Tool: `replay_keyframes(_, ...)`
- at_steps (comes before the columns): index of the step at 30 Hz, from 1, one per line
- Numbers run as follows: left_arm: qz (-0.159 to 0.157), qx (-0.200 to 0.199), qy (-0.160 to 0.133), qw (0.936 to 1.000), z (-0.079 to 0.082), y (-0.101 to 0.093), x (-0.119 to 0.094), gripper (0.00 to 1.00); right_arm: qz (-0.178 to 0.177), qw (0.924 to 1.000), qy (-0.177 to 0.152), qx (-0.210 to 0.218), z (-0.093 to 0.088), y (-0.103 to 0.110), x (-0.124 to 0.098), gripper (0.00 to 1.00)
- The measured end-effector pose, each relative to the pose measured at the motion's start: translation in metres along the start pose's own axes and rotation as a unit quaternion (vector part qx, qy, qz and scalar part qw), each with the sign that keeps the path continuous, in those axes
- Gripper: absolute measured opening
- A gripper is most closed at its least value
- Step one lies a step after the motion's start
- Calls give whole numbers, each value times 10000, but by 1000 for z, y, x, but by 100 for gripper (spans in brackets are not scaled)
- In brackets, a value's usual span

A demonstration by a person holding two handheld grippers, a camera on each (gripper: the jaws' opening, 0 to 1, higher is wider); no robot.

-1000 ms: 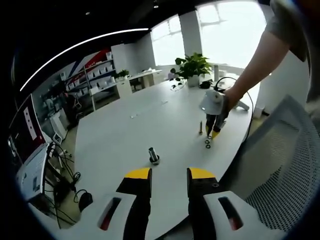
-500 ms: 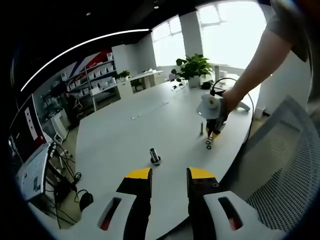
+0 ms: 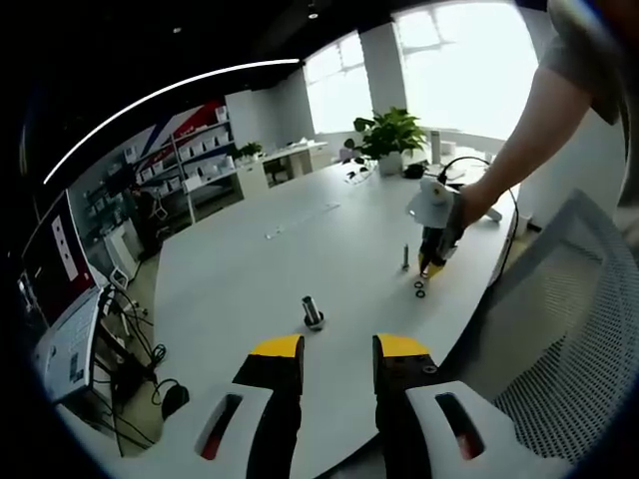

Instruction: Place the washer onto the threaded stud by aligning its center hole with the stud, sliding it down to the base, and recovering from edge contact or off-axis alignment until the washer reaches the visible bottom stop.

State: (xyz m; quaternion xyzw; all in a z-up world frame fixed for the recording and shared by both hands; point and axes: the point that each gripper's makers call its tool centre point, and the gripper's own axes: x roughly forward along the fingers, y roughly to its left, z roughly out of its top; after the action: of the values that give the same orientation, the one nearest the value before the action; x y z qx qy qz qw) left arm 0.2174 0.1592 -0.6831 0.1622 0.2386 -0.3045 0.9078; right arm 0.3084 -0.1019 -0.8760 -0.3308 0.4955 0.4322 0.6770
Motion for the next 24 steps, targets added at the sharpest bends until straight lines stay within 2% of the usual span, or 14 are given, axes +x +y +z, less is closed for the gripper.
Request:
replay_keyframes(4, -26, 12, 5, 10000, 0, -1, 0, 25, -114, 9998, 32, -170, -4, -2, -4, 14)
replay_keyframes(12, -77, -14, 2, 10000, 0, -2, 1, 25, -175, 9997, -119, 108, -8, -11, -20, 14)
replay_keyframes(17, -112, 3, 11, 9999, -1, -3, 1, 25, -280, 9988, -307, 271, -3, -22, -30, 14)
replay_keyframes(24, -97, -6, -35, 9999, 0, -2, 1, 25, -416, 9978, -465, 241, 8, -28, -42, 14)
